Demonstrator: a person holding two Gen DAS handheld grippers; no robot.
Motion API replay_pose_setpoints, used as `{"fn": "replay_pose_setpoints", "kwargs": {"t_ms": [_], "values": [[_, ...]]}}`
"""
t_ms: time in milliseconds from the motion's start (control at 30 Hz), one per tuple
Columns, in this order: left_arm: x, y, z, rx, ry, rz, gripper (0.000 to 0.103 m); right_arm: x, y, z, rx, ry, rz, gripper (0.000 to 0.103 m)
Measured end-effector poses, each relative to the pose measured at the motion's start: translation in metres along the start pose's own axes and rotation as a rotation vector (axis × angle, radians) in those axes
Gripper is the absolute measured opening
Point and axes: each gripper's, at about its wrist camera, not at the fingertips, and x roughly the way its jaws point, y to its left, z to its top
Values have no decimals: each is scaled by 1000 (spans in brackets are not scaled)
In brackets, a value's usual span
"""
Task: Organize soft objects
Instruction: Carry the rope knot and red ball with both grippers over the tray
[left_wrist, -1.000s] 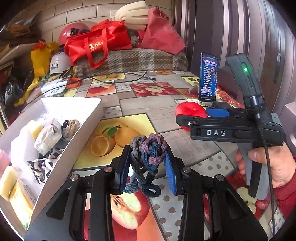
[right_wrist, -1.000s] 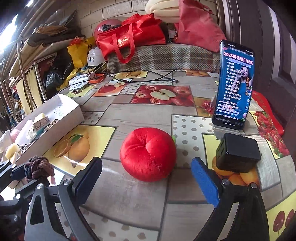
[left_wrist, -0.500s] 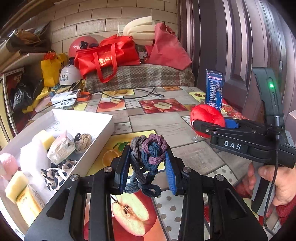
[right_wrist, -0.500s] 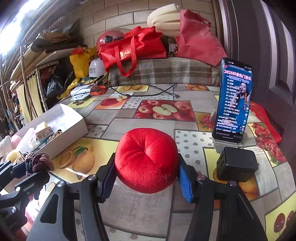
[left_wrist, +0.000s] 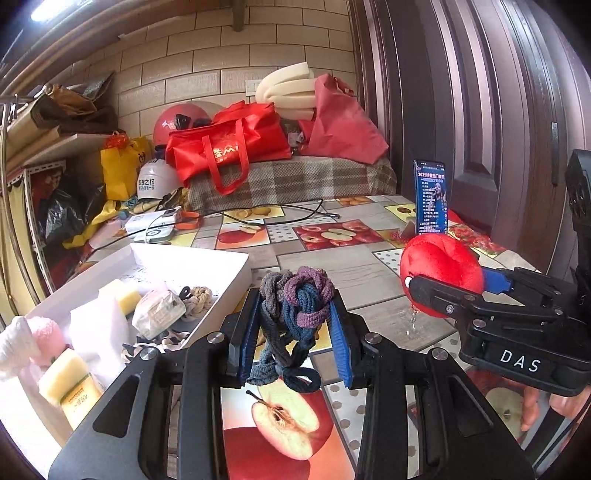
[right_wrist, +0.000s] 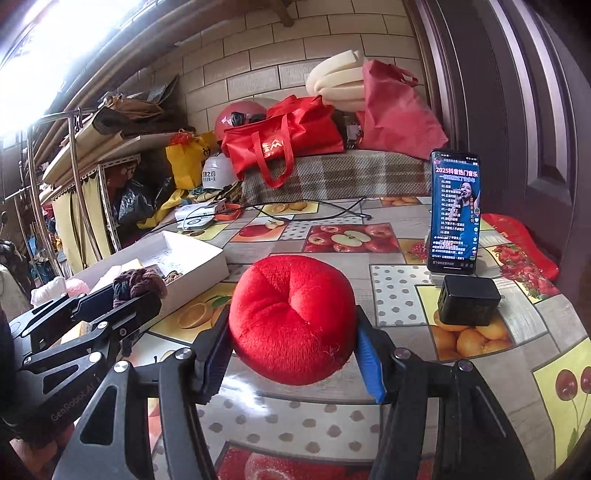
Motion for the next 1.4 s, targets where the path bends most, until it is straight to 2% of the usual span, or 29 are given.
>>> {"fn": "replay_pose_setpoints", "kwargs": {"t_ms": [367,600,767,867,1000,1333,1400], "values": [[-24,38,-10,9,-51,110,35,3,46,-5,-66,-18,70,60],[-34,101,-17,-65,-58,214,35,24,84,0,-110,-12,110,60],[-32,161,-21,-170,-57,311,35,43,111,5,-152,-3,131,60],[-27,176,-21,-201,-61,294,35,51,124,8,-168,-28,159,60],[-21,181,-18,-184,-82,285,35,67,144,14,-199,-46,182,60],[-3,207,-14,-257,-41,295,35,109,196,26,-293,-27,208,61],[-2,209,-14,-267,-39,298,42,115,199,28,-291,-15,202,62]]}}
